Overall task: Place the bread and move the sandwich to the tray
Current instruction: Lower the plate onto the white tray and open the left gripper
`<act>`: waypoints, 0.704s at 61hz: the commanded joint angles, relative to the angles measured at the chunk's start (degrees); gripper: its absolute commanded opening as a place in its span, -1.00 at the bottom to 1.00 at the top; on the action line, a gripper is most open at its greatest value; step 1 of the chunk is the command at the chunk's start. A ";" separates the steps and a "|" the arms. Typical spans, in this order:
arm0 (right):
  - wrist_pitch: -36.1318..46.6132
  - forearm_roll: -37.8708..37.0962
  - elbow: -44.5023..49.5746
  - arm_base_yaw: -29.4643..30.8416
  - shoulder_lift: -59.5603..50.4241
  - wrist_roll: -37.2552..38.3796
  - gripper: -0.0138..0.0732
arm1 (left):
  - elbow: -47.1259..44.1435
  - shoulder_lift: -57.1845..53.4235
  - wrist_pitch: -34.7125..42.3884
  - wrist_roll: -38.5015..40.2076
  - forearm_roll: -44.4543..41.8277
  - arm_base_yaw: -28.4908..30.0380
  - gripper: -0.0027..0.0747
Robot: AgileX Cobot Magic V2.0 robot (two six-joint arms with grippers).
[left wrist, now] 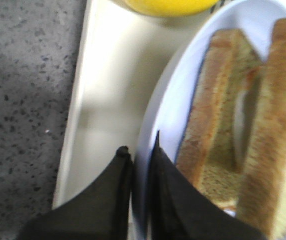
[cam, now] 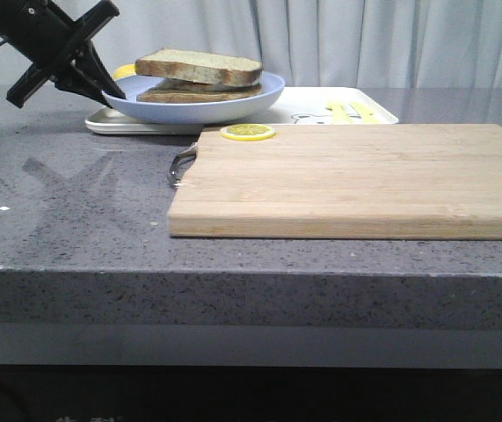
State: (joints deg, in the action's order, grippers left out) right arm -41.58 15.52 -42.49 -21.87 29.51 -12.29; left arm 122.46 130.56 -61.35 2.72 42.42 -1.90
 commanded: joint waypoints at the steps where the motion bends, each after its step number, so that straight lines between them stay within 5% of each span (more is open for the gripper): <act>1: 4.07 0.63 -1.57 0.39 0.20 -0.10 0.49 | 2.24 -4.53 1.90 0.54 4.04 -0.38 -0.52; 12: 4.07 0.63 -1.57 0.39 0.20 -0.10 0.49 | 2.24 -4.53 1.65 0.44 4.26 -0.38 -0.14; 43: 4.07 0.63 -1.57 0.39 0.20 -0.10 0.49 | 2.32 -16.35 -0.96 -6.57 -2.24 -0.38 -0.15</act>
State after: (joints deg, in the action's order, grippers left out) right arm -41.58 15.52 -42.49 -21.87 29.51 -12.29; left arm 122.80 121.12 -62.69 -3.16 40.04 -1.90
